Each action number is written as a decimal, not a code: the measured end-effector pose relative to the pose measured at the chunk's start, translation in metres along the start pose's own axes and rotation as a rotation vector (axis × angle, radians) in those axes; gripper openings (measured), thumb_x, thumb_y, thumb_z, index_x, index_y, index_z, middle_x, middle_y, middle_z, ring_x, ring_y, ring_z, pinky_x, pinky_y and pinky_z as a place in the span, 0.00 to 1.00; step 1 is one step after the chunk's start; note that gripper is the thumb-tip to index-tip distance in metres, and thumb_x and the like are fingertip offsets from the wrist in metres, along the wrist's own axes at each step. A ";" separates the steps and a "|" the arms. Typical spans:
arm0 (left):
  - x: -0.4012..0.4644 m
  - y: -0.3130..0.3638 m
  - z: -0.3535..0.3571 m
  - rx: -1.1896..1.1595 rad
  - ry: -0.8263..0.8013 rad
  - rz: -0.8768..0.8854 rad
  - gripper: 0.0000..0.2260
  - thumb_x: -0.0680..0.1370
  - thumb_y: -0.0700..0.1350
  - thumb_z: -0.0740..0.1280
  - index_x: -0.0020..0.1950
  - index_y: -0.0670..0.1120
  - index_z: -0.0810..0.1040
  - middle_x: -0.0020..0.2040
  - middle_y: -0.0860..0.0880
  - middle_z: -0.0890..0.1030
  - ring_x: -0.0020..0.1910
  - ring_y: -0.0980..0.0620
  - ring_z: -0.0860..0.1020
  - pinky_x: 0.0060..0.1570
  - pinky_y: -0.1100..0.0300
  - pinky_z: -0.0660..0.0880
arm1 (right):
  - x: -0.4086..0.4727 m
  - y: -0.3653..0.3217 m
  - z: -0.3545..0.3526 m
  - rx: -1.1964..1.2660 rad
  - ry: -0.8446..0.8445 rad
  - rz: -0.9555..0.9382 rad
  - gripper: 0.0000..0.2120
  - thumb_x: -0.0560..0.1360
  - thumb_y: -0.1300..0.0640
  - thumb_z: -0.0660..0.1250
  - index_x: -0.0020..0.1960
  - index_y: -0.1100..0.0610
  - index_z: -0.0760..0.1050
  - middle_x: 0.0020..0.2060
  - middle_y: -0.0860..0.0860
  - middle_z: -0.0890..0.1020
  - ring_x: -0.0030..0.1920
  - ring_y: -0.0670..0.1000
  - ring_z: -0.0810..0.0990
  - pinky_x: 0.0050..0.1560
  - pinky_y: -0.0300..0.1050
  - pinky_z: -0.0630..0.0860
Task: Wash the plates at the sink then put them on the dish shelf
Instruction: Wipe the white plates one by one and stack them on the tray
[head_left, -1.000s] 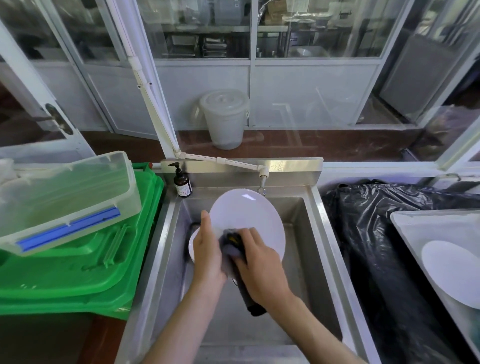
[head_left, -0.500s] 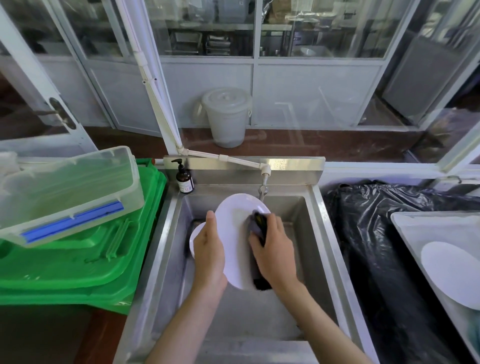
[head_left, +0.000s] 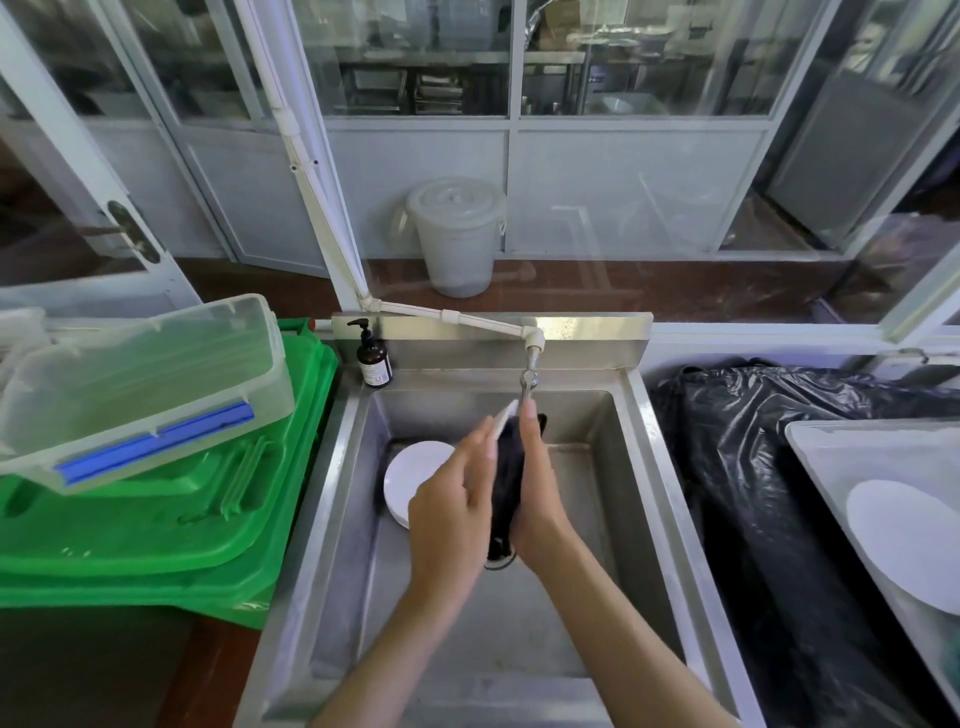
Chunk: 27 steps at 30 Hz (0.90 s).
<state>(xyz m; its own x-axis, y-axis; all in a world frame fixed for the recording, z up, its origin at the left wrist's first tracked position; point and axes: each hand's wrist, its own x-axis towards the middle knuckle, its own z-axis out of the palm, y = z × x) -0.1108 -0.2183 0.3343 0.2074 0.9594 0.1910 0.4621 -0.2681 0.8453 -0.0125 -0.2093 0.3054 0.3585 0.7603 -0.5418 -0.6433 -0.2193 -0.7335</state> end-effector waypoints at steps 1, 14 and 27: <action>-0.003 -0.003 0.002 0.111 -0.032 0.067 0.22 0.85 0.63 0.52 0.75 0.61 0.74 0.62 0.68 0.80 0.62 0.71 0.76 0.57 0.71 0.73 | -0.004 -0.002 0.000 0.029 -0.048 0.042 0.45 0.63 0.22 0.73 0.62 0.58 0.77 0.58 0.56 0.85 0.58 0.56 0.86 0.66 0.59 0.79; 0.055 -0.064 -0.026 -0.348 -0.153 -0.517 0.33 0.65 0.63 0.78 0.67 0.52 0.78 0.64 0.52 0.82 0.58 0.50 0.81 0.55 0.53 0.78 | -0.021 0.000 -0.053 -0.088 0.119 -0.125 0.14 0.77 0.45 0.75 0.57 0.53 0.82 0.48 0.55 0.88 0.51 0.60 0.86 0.52 0.59 0.85; 0.038 -0.051 -0.022 -0.253 -0.249 -0.186 0.17 0.69 0.48 0.77 0.56 0.52 0.79 0.49 0.56 0.85 0.49 0.55 0.83 0.48 0.56 0.79 | -0.014 -0.039 -0.107 -0.614 0.337 -0.513 0.11 0.75 0.48 0.77 0.51 0.51 0.78 0.45 0.48 0.85 0.48 0.50 0.84 0.46 0.47 0.80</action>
<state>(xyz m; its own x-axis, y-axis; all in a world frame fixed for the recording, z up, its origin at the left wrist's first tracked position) -0.1454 -0.1659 0.3100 0.3569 0.9309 -0.0776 0.2914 -0.0320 0.9561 0.0803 -0.2770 0.2981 0.7479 0.6555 -0.1049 0.0970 -0.2643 -0.9596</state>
